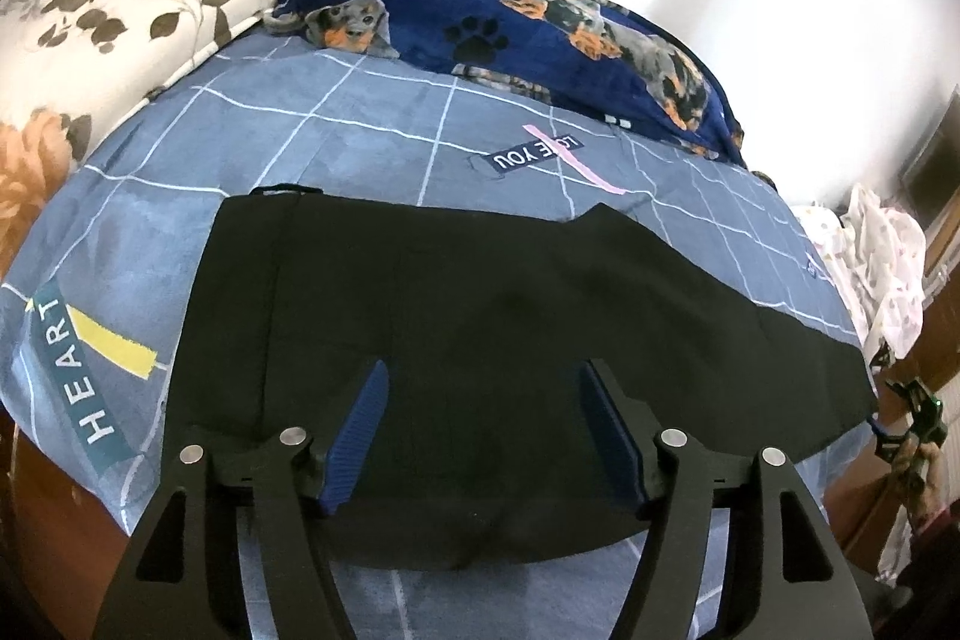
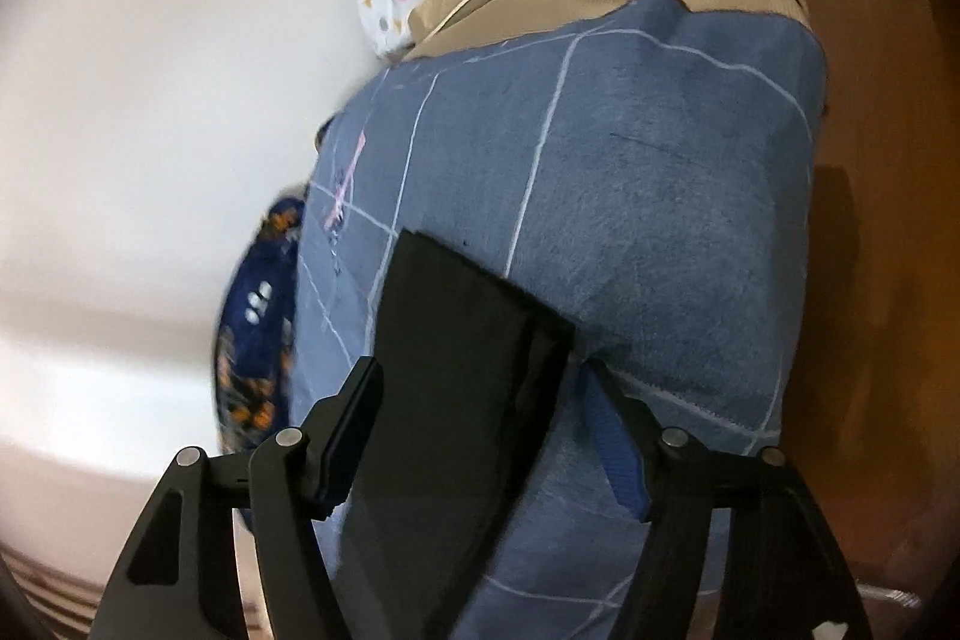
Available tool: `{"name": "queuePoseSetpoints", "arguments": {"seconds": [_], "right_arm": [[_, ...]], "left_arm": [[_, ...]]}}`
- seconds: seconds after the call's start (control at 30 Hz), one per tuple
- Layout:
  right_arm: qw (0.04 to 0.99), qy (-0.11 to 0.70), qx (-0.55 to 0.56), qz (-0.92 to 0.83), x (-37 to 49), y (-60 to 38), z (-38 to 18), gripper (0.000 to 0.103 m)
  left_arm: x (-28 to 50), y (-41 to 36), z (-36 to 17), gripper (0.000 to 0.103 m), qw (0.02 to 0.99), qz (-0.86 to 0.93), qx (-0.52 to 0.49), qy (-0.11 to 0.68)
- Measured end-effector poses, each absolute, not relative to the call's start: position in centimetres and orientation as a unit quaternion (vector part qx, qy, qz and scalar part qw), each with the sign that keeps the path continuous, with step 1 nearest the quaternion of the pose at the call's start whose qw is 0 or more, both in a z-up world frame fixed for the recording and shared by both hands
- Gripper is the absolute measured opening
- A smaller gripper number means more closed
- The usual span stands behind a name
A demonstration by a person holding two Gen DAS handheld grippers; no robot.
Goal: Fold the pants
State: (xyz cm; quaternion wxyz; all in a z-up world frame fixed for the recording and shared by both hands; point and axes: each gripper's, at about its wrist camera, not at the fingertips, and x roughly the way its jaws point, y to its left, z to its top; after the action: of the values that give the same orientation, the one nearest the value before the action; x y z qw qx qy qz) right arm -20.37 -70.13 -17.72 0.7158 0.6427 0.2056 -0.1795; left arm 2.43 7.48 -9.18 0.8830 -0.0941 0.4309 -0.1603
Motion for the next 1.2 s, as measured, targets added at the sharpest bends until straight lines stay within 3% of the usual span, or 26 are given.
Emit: {"name": "queuePoseSetpoints", "arguments": {"seconds": [0.6, 0.67, 0.7, 0.73, 1.2], "right_arm": [[0.734, 0.233, 0.630, -0.103, -16.5, -69.1, -17.7, 0.060], [0.731, 0.232, 0.632, -0.110, -16.6, -69.3, -17.8, 0.048], [0.733, 0.253, 0.618, -0.130, -16.4, -69.3, -17.8, 0.021], [0.732, 0.274, 0.607, -0.144, -16.1, -69.2, -18.0, 0.013], [0.812, 0.285, 0.489, -0.142, -12.9, -63.8, -10.7, 0.013]], "left_arm": [[2.3, 7.3, -9.3, 0.067, 0.879, -0.167, -0.091, 0.438], [2.3, 7.3, -9.3, 0.067, 0.879, -0.167, -0.089, 0.438], [2.3, 7.3, -9.2, 0.067, 0.879, -0.167, -0.089, 0.437], [2.3, 7.4, -9.2, 0.067, 0.880, -0.167, -0.090, 0.436], [2.2, 7.0, -8.7, 0.069, 0.879, -0.162, -0.090, 0.439]]}}
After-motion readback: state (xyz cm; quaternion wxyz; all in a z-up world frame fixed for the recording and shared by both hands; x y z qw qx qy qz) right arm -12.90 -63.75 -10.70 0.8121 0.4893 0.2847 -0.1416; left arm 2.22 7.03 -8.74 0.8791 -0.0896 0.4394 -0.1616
